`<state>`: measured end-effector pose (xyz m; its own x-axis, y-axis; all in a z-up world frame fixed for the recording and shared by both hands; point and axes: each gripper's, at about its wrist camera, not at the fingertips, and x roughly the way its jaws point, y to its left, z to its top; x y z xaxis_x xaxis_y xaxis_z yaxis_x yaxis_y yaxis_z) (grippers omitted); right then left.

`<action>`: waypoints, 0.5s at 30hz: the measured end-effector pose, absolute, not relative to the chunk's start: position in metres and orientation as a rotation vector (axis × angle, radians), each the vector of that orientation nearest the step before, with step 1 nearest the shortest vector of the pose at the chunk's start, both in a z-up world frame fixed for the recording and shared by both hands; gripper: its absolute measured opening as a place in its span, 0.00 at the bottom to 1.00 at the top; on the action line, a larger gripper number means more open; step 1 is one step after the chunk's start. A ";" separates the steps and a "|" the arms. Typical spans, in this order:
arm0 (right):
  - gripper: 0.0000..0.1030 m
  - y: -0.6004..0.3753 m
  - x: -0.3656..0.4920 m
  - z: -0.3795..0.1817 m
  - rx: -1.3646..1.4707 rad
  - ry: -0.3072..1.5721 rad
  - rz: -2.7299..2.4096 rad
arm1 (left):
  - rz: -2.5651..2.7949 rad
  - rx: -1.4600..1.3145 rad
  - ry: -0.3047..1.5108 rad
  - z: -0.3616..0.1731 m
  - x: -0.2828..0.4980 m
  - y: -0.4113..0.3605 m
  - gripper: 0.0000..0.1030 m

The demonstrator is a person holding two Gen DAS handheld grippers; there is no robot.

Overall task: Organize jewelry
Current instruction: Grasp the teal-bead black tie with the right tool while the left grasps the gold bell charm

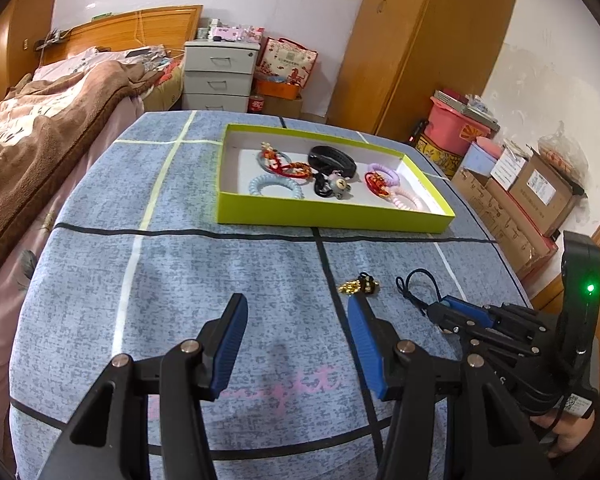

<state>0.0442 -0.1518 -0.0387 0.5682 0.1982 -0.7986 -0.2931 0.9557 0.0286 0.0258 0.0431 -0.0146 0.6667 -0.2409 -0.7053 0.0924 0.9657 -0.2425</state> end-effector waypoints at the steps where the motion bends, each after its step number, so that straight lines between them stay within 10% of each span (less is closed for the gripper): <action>1: 0.15 -0.153 0.045 -0.038 -0.113 0.922 0.289 | -0.195 -0.188 0.824 -0.015 0.027 0.041 0.53; 15: 0.14 -0.197 0.048 -0.022 -0.031 0.885 0.268 | -0.289 -0.048 0.889 -0.032 0.060 -0.017 0.53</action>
<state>0.0483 -0.1974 -0.0218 0.6022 0.2183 -0.7679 -0.2441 0.9662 0.0833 0.0604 -0.0171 -0.0317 0.5942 -0.2680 -0.7583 0.2285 0.9602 -0.1604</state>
